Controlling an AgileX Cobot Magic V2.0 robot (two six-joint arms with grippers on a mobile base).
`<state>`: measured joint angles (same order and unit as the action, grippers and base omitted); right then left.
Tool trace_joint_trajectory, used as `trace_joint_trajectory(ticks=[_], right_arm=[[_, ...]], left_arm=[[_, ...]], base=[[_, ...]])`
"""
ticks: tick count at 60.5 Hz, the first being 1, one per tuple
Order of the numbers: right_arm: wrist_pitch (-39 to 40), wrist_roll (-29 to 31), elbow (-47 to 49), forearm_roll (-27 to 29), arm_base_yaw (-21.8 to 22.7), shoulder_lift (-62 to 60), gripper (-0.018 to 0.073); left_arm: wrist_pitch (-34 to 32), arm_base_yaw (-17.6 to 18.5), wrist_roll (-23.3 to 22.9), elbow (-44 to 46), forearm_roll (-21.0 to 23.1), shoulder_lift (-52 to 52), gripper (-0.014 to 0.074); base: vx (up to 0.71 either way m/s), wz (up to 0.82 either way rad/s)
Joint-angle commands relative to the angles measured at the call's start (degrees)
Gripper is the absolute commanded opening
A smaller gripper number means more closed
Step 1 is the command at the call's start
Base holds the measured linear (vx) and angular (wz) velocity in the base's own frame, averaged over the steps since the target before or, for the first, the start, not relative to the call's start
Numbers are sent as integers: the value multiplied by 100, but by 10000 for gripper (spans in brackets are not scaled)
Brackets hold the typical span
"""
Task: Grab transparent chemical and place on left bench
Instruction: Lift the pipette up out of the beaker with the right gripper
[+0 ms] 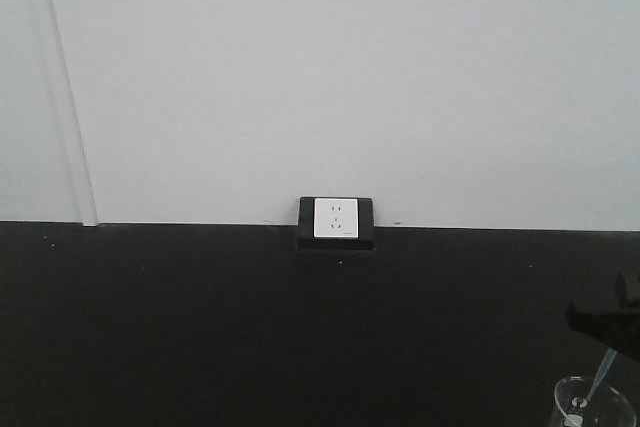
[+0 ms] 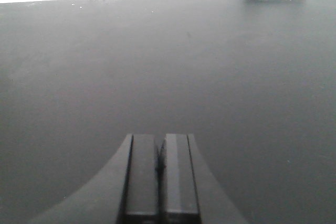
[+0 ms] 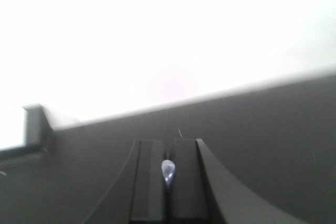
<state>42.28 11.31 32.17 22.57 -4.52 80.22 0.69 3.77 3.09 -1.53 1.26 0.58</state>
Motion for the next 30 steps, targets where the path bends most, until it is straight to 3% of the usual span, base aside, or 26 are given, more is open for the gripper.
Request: trace_joint_trajectory(ticks=[1, 16, 24, 30], right_arm=[[3, 267, 237, -489, 16, -717, -4], [-2233, 197, 327, -1340, -4, -2318, -4], [-3751, 123, 322, -1367, -4, -3066, -4], [-4351, 123, 295, -1367, -4, -3586, -3]], left_arm=[[-449, 10, -45, -93, 4, 110, -3], [-449, 10, -45, -93, 4, 110, -3], [-449, 10, -45, -93, 4, 110, -3], [-449, 10, -45, -93, 4, 110, -3]], base=[[0, 0], [0, 0], [0, 0], [0, 0]])
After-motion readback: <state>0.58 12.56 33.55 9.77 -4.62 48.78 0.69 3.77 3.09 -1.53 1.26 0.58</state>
